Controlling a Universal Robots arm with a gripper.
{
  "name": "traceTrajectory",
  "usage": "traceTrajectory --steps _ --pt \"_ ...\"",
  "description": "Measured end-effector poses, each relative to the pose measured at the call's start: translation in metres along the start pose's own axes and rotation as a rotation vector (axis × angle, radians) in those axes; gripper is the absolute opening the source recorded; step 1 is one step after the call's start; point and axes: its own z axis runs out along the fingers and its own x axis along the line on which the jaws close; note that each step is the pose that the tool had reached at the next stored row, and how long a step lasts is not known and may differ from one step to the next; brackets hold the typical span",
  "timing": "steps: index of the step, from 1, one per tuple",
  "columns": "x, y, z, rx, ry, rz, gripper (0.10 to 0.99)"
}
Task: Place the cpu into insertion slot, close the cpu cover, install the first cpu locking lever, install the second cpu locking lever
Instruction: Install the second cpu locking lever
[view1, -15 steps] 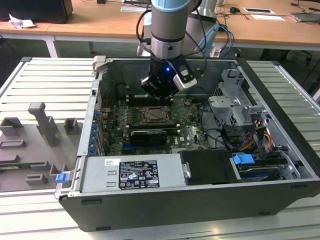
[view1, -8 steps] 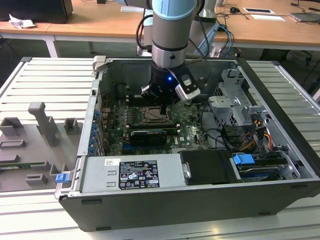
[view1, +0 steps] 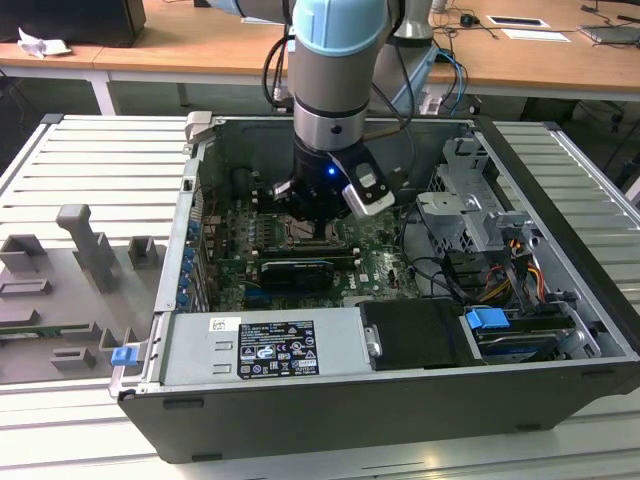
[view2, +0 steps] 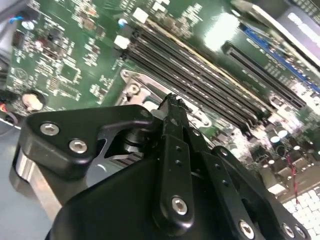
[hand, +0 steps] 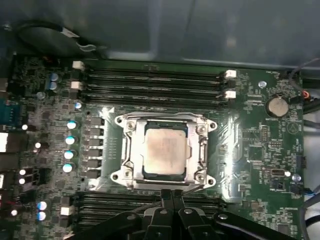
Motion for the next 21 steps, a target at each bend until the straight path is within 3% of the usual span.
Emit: traceTrajectory --steps 3,6,14,16,21 --pt "0.0121 -0.0011 -0.0001 -0.003 0.0001 -0.002 0.106" --pt "0.0150 -0.0022 0.0081 -0.012 0.0008 -0.012 0.106" --pt "0.0302 -0.0091 0.0070 -0.024 -0.0085 -0.014 0.106" --pt "0.0369 -0.0113 0.0065 -0.036 -0.0134 -0.014 0.106" --pt "0.0421 -0.0121 0.0092 -0.067 -0.0169 -0.017 0.106"
